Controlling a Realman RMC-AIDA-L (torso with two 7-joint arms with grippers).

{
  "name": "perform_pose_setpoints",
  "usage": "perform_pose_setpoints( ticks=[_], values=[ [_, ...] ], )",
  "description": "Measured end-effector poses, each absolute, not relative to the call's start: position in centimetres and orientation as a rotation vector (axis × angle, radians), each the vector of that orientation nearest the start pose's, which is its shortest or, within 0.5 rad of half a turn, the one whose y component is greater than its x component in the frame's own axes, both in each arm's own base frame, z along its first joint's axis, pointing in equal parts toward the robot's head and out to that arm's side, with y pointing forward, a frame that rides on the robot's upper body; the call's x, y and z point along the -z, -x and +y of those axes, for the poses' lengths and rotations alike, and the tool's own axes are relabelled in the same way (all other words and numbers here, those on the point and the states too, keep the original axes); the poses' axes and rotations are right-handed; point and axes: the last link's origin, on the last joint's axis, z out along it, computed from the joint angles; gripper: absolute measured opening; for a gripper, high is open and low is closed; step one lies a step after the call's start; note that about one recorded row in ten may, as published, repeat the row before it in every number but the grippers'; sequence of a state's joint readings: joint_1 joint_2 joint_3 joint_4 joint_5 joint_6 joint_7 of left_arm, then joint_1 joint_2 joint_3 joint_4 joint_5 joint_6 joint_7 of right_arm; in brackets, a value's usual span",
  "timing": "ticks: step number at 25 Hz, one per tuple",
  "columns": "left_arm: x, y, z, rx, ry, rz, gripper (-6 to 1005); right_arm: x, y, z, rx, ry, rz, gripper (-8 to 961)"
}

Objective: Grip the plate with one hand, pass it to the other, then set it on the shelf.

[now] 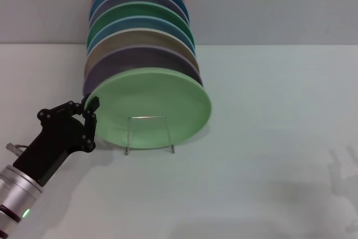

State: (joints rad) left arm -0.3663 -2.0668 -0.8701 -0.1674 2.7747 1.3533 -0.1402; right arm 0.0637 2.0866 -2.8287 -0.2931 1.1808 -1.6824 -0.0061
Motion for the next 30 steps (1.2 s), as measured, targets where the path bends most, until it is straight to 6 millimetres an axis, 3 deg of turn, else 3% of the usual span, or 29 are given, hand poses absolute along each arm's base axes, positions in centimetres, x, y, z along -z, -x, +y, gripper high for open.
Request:
perform_pose_setpoints(
  ticks=[9, 15, 20, 21, 25, 30],
  values=[
    [4.6, 29.5, 28.8, 0.813, 1.967, -0.227, 72, 2.4, -32.9, 18.3, -0.841, 1.509, 0.392, 433],
    [3.9, 29.5, 28.4, 0.85, 1.928, -0.217, 336, 2.4, -33.0, 18.5, -0.835, 1.513, 0.396, 440],
    [1.2, 30.3, 26.7, 0.945, 1.77, -0.219, 491, 2.5, -32.9, 18.8, -0.833, 1.518, 0.397, 446],
    [-0.2, 30.9, 25.6, 1.013, 1.688, -0.252, 516, 2.4, -33.0, 19.0, -0.835, 1.51, 0.397, 447],
    [-2.5, 32.2, 24.3, 1.121, 1.566, -0.357, 618, 1.9, -33.0, 19.4, -0.88, 1.488, 0.428, 452],
    [-3.5, 33.7, 24.3, 1.126, 1.469, -0.453, 758, 0.7, -33.7, 20.8, -1.007, 1.501, 0.522, 457]
  ],
)
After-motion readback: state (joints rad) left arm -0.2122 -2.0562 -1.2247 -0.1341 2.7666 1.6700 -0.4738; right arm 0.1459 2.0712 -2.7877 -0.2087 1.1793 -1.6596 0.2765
